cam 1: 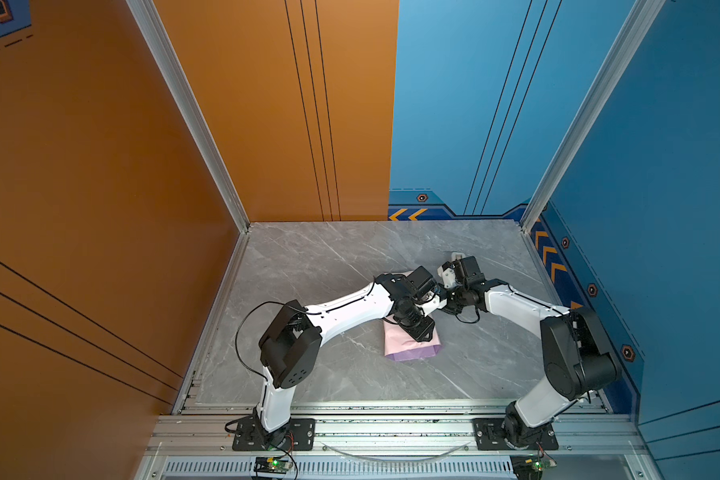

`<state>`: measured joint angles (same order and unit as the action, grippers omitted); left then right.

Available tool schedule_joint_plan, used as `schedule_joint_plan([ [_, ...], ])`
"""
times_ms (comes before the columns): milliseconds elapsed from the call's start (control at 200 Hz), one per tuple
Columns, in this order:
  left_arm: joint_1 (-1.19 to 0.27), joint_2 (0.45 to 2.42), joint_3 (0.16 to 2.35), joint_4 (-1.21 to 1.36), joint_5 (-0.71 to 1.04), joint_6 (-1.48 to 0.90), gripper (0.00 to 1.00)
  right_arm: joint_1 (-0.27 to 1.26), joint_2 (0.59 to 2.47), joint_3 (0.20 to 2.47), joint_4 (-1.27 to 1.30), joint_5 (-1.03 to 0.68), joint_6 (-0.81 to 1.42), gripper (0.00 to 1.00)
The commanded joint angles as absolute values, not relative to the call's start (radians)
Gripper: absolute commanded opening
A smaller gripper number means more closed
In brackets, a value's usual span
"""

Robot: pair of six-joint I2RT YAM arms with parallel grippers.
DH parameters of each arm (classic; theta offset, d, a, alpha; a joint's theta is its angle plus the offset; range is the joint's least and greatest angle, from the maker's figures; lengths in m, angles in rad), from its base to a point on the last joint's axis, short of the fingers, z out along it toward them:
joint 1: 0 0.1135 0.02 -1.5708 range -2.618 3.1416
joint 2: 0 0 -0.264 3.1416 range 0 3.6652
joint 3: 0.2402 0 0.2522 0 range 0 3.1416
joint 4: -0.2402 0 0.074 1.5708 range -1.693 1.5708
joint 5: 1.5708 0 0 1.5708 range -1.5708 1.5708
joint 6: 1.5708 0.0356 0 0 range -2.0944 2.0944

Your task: Wrap the gift box in paper

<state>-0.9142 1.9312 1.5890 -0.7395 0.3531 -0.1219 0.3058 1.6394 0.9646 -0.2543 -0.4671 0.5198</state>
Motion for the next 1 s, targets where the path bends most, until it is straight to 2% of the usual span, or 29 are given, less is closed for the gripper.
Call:
schedule_joint_plan([
  [0,-0.878,1.853,1.594,-0.709,0.369,-0.199,0.45,0.308,1.666,0.968,-0.334,-0.402,0.5,0.64],
  [145,-0.795,1.706,1.437,-0.572,0.326,-0.378,0.5,0.308,1.654,0.961,-0.326,-0.409,0.507,0.62],
  [220,-0.74,1.626,1.316,-0.497,0.285,-0.481,0.61,0.308,1.645,0.957,-0.322,-0.414,0.515,0.61],
  [355,-0.648,1.53,1.121,-0.365,0.261,-0.616,0.64,0.308,1.627,0.942,-0.311,-0.419,0.53,0.61],
  [486,-0.61,1.512,1.022,-0.254,0.265,-0.679,0.66,0.309,1.613,0.93,-0.301,-0.416,0.547,0.62],
  [731,-0.607,1.642,1.017,-0.125,0.294,-0.715,0.66,0.311,1.585,0.899,-0.267,-0.423,0.6,0.6],
  [996,-0.623,1.744,1.136,-0.179,0.234,-0.675,0.54,0.355,1.544,0.853,-0.17,-0.419,0.746,0.59],
])
